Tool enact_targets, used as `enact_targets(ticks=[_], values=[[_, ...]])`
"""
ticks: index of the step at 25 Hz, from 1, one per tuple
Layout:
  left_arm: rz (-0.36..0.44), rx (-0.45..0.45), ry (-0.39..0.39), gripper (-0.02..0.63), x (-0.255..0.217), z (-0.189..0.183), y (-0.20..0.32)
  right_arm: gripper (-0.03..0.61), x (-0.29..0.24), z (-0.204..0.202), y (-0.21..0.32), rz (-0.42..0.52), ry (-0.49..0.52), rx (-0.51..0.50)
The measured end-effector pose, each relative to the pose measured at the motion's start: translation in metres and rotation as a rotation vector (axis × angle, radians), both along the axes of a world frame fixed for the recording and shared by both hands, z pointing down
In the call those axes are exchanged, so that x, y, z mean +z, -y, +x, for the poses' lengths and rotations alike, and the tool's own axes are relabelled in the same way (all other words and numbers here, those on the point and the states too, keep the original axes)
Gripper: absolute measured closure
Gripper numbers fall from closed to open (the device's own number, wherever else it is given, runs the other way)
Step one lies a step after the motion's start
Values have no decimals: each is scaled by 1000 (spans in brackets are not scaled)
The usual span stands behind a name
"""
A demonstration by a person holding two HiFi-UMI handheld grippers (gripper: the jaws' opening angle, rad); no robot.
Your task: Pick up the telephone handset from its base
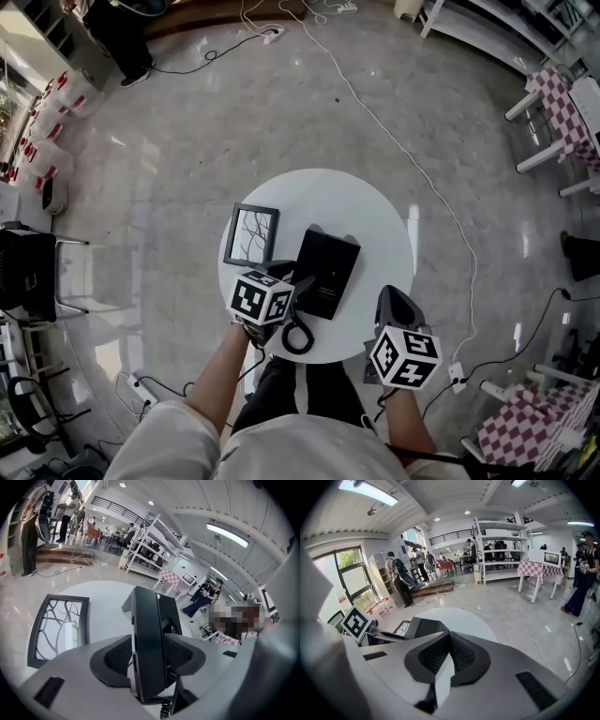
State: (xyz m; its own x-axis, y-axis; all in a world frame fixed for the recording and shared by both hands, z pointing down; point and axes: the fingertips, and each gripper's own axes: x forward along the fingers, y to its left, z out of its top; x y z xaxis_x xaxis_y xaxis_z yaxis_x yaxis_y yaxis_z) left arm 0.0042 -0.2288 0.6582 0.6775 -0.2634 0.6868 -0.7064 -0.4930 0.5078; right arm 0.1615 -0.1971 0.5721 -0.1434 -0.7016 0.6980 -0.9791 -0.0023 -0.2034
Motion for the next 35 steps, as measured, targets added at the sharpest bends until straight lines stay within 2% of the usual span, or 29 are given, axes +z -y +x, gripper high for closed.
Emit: enact_targets(ticks=[8,18,23,33,35], values=[[-40,29,-6,388,7,8,-3,554,1,10,1,-2,-1,16],[-45,11,50,416,4,7,-4,554,4,7,3,-9,1,7],[-64,-5,15,453,1,3,-4,554,5,9,6,-13,1,7],[-73,-28,14,464,-7,1,-7,554,6,7,7,-16,5,10],[-65,-28,22,502,-8,-1,-7,554,6,6,8,-15,6,9]])
